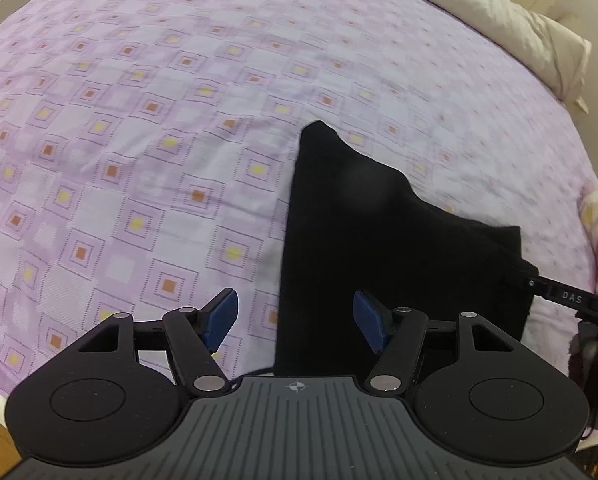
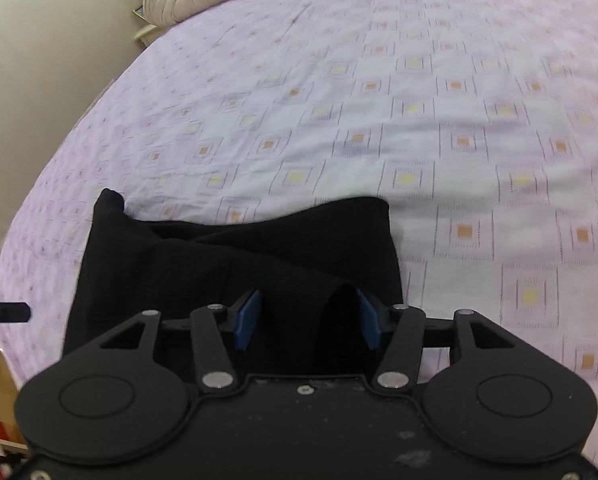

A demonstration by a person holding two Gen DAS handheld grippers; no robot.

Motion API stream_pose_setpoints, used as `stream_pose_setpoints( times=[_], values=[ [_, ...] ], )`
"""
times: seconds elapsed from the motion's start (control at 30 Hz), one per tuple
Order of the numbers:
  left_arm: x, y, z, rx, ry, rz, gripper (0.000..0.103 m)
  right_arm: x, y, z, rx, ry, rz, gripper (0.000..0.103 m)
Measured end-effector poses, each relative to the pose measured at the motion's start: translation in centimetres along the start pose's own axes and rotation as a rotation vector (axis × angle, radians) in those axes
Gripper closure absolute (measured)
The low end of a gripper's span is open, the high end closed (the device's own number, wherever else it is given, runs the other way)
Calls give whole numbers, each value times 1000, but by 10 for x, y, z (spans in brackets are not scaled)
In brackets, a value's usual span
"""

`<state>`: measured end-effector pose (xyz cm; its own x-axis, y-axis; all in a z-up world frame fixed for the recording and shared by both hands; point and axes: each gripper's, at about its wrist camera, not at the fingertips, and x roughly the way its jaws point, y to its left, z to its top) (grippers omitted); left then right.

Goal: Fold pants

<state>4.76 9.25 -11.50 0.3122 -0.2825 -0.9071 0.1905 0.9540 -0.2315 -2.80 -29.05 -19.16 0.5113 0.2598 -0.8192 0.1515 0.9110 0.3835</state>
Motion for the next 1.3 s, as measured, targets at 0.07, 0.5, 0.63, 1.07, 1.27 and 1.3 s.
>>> stream_pose_setpoints(
  times=[0.07, 0.5, 0.63, 1.07, 1.27, 1.3],
  values=[
    [3, -1, -1, 4, 6, -8, 41, -3, 2, -1, 8, 35, 1, 60],
    [17, -4, 21, 35, 5, -7, 40, -1, 50, 70, -115, 49, -118, 89],
    [24, -8, 44, 68, -4, 11, 40, 38, 36, 66, -85, 154, -168, 88],
    [107, -33, 113, 233, 74, 63, 34, 41, 28, 66, -14, 163, -194, 85],
    [127, -30, 104, 264, 70, 106, 11, 48, 22, 67, 2, 165, -201, 84],
    [127, -26, 103, 248, 66, 101, 8, 47, 22, 66, 3, 163, -201, 84]
  ],
)
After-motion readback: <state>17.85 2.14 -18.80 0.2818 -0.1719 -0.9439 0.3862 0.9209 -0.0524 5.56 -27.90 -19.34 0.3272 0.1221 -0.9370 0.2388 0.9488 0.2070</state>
